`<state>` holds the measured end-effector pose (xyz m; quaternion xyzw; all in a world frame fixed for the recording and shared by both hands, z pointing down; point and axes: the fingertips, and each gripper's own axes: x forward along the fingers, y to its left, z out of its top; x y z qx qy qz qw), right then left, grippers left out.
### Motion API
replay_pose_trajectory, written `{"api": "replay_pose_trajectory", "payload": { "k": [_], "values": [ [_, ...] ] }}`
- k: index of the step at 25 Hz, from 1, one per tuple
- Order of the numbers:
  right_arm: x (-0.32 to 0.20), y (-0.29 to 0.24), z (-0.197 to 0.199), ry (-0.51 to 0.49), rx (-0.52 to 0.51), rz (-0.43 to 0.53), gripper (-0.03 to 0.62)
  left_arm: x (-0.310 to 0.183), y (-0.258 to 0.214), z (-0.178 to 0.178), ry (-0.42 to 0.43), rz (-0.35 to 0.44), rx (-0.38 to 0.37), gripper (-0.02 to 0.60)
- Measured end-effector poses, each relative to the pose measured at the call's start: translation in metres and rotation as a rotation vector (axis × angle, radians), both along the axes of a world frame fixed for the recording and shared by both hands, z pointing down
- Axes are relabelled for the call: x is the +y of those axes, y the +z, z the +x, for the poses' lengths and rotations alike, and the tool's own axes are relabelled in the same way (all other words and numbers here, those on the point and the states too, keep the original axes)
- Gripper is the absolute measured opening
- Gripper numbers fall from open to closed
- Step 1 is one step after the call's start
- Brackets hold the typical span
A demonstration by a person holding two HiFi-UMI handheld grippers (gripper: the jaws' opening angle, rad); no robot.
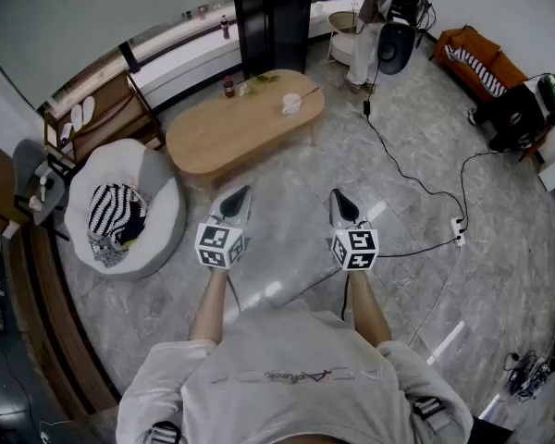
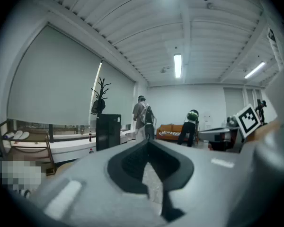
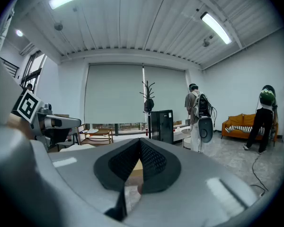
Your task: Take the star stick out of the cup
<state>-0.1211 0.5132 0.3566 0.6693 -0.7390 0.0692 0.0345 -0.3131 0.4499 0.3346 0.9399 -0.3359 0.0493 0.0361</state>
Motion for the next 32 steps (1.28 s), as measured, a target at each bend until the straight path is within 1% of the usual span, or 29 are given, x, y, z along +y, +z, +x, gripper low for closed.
{"api": "replay_pose_trajectory", "payload": {
  "k": [5,14,20,26,32],
  "values": [
    [-0.005,0.000,0.001,0.003,0.004,-0.003,0.005,-0.005,0.002,0.000,0.000,-0.007,0.000,0.003],
    [-0.017,-0.006,-0.012,0.014,0.023,0.013,0.005,-0.018,0.003,-0.014,0.008,-0.002,0.005,0.003],
    [-0.028,-0.006,-0.030,0.028,0.035,0.003,0.005,-0.029,0.006,-0.029,0.029,-0.012,0.011,0.003],
    [-0.036,-0.006,-0.052,0.035,0.041,0.018,0.005,-0.039,0.006,-0.043,0.059,0.003,0.010,0.003],
    [-0.039,-0.004,-0.071,0.030,0.046,0.017,0.005,-0.041,0.014,-0.054,0.068,-0.014,0.015,0.003]
  ]
}}
